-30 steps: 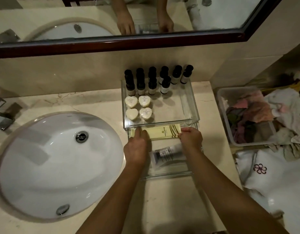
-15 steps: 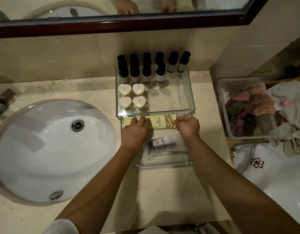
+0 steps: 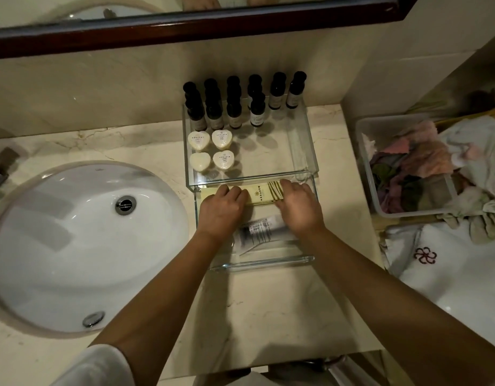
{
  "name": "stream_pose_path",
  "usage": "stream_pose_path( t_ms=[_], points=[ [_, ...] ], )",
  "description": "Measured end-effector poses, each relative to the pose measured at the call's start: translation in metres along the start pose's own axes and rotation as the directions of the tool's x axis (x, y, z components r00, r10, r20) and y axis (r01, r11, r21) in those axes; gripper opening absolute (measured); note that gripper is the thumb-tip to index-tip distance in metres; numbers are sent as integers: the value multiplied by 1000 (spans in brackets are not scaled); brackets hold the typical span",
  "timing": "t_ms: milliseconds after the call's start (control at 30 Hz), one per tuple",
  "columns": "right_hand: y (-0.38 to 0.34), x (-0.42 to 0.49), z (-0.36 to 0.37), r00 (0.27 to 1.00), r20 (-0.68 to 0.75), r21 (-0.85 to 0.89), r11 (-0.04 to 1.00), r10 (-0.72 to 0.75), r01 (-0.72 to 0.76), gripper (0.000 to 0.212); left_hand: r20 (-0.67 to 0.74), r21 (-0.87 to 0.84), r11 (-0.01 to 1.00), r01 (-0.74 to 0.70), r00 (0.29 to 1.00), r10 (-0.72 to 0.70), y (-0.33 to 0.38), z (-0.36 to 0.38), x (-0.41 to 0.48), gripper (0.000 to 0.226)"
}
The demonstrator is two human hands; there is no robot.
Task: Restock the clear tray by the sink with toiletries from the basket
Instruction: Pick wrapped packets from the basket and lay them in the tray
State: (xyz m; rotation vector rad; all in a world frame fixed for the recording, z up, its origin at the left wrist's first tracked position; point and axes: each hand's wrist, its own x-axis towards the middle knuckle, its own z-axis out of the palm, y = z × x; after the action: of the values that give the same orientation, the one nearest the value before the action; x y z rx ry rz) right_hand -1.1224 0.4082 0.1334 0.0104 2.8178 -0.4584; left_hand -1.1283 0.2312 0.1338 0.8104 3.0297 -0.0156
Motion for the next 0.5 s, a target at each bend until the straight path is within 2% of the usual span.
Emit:
stream_pose_path(
  t_ms=[133, 233, 500],
  points=[
    [4, 2, 0, 997, -50, -28, 998, -59, 57, 40, -42, 10, 1000, 12, 999, -12, -6, 2, -5, 37],
    [8, 0, 2, 994, -63, -43, 995, -94, 91, 42, -35, 6, 999, 34, 999, -34, -10, 4, -9, 47],
    [14, -5, -3, 986, -70, -76, 986, -153, 148, 39, 8, 26, 1000, 9, 1000, -10, -17, -2, -15, 56]
  ],
)
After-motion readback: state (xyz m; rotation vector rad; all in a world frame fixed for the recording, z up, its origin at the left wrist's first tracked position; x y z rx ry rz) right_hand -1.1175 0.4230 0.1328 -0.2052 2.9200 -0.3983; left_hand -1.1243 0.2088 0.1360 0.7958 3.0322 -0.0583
